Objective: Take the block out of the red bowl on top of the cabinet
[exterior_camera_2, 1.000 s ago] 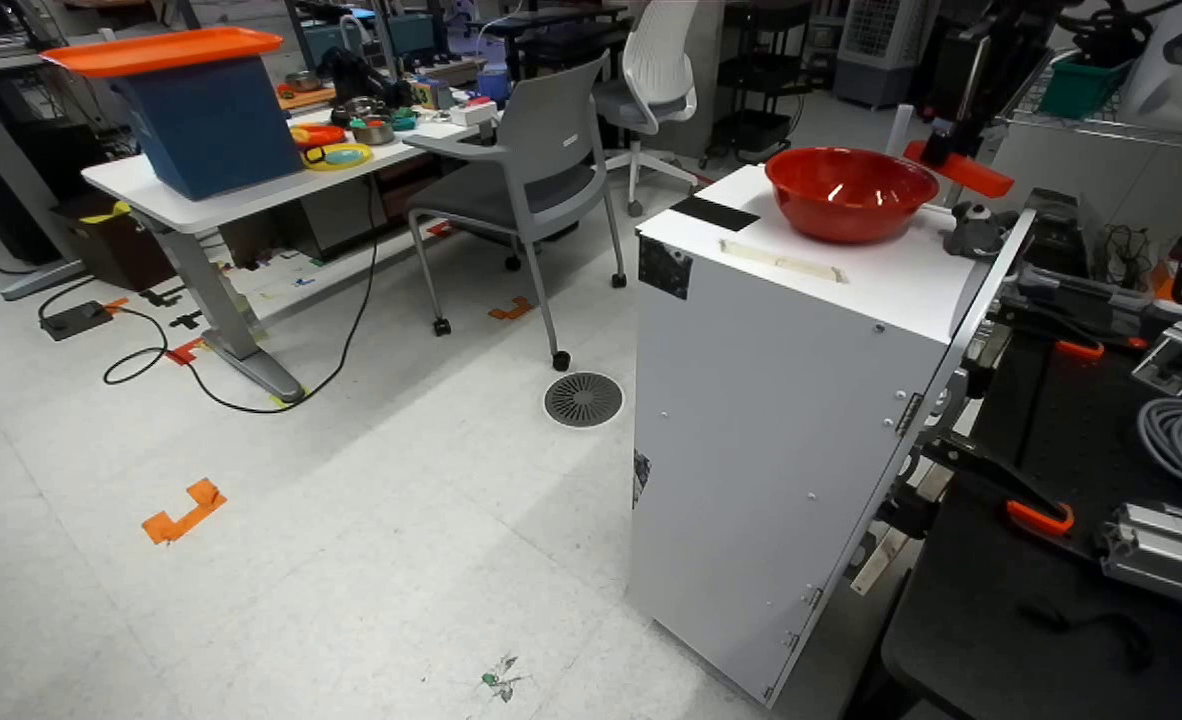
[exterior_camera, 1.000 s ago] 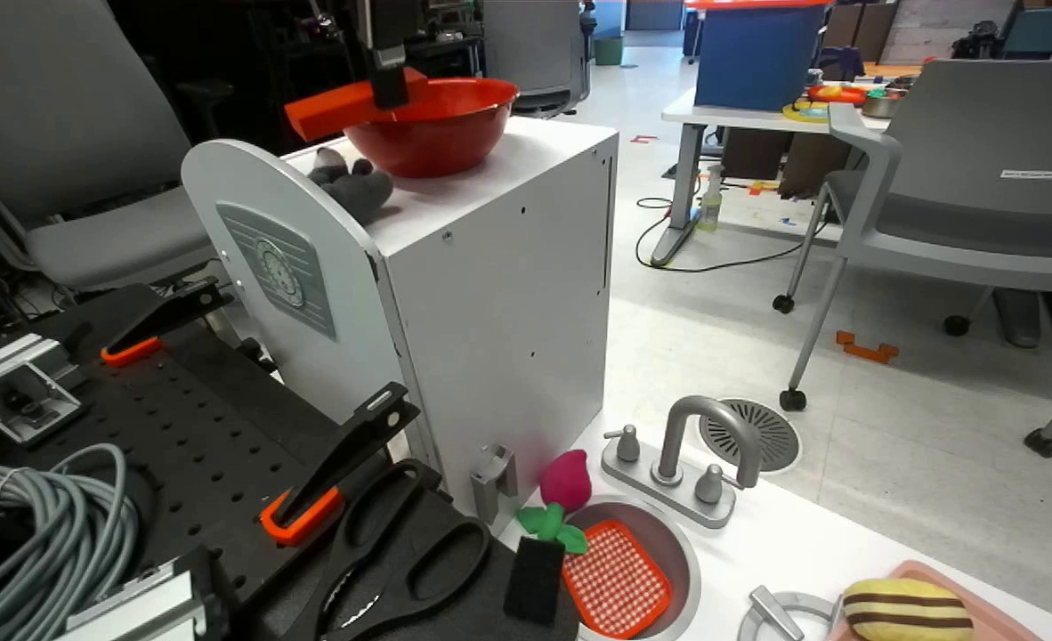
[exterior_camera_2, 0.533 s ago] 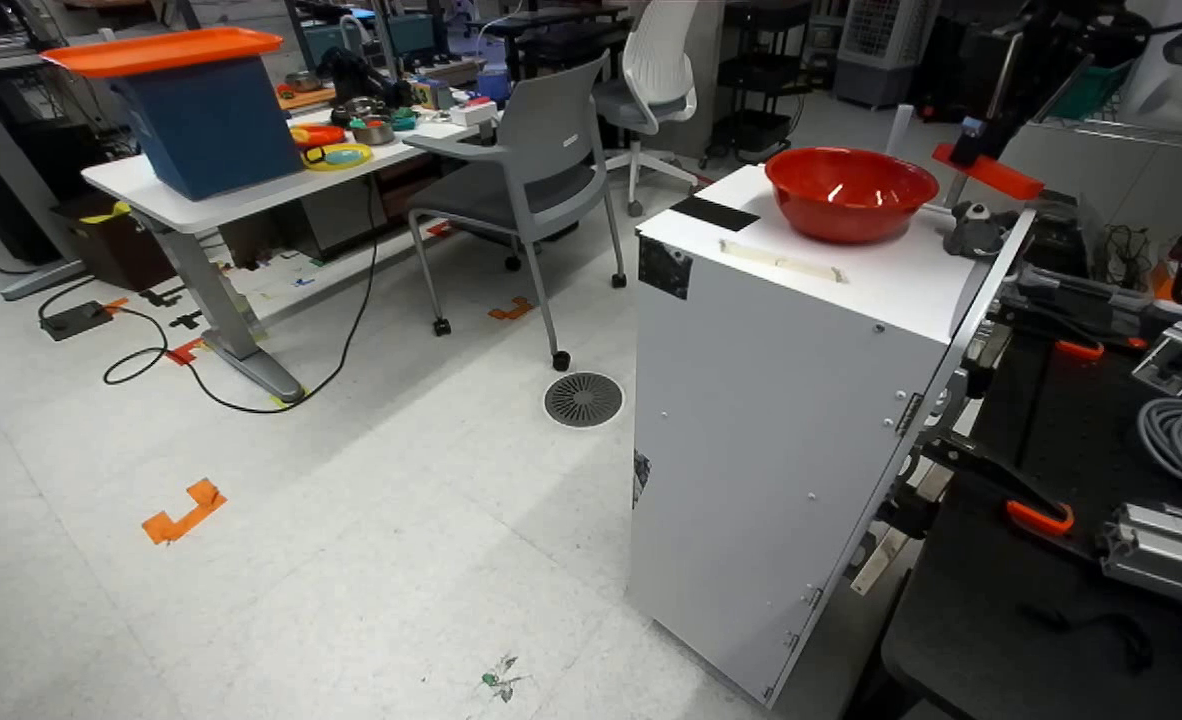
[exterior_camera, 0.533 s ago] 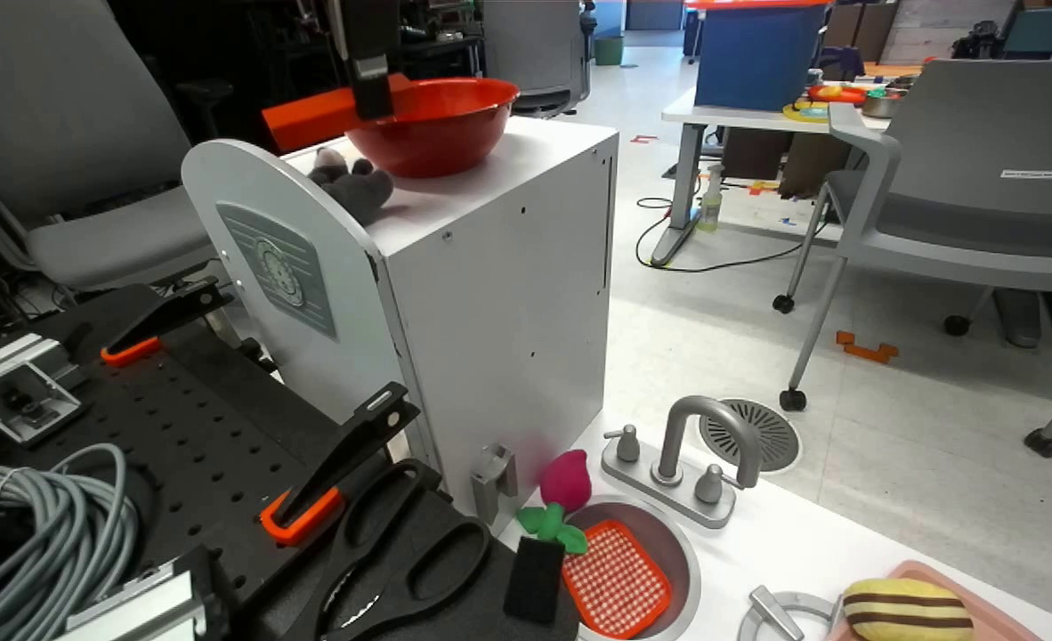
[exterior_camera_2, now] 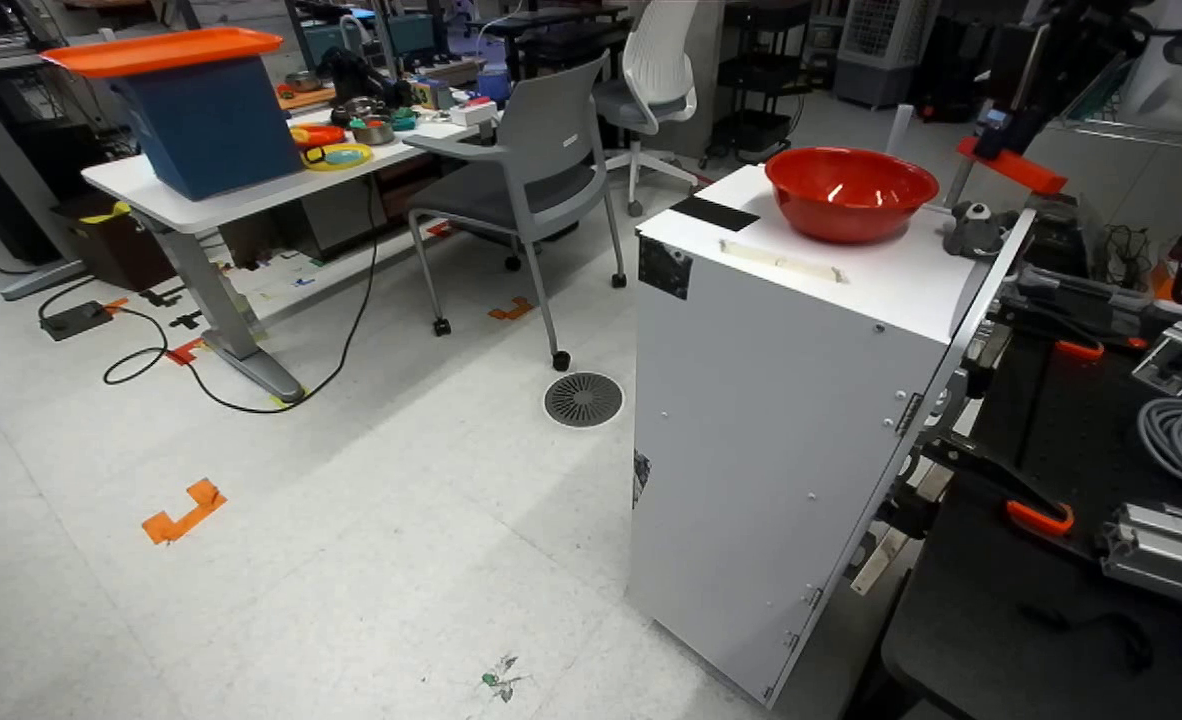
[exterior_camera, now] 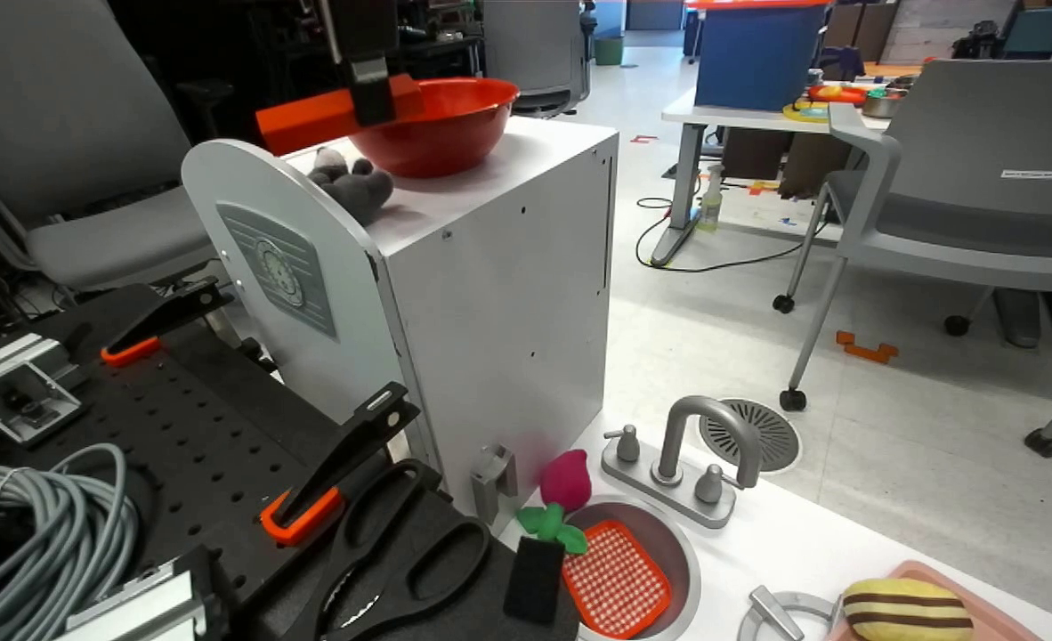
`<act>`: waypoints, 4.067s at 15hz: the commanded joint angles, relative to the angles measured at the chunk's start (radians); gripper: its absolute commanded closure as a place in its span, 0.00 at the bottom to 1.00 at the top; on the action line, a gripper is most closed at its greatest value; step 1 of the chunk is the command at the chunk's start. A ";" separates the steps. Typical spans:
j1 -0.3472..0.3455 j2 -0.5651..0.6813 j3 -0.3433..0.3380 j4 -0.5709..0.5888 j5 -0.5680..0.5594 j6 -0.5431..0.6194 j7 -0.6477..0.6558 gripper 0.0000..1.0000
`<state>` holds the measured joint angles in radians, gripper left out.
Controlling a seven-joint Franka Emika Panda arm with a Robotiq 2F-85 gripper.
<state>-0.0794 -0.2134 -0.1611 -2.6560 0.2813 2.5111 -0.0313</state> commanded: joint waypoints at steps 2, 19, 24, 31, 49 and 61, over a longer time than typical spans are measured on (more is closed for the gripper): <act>-0.014 -0.015 -0.035 0.005 0.042 -0.041 -0.033 0.92; -0.069 0.078 -0.078 0.131 0.067 -0.237 -0.044 0.92; -0.092 0.142 -0.076 0.189 0.066 -0.306 -0.037 0.92; -0.108 0.203 -0.067 0.245 0.059 -0.339 -0.013 0.92; -0.094 0.345 0.000 0.361 0.055 -0.327 -0.007 0.92; -0.090 0.368 0.000 0.385 0.029 -0.307 0.049 0.92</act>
<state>-0.1702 0.1421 -0.1666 -2.2964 0.3329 2.2137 -0.0201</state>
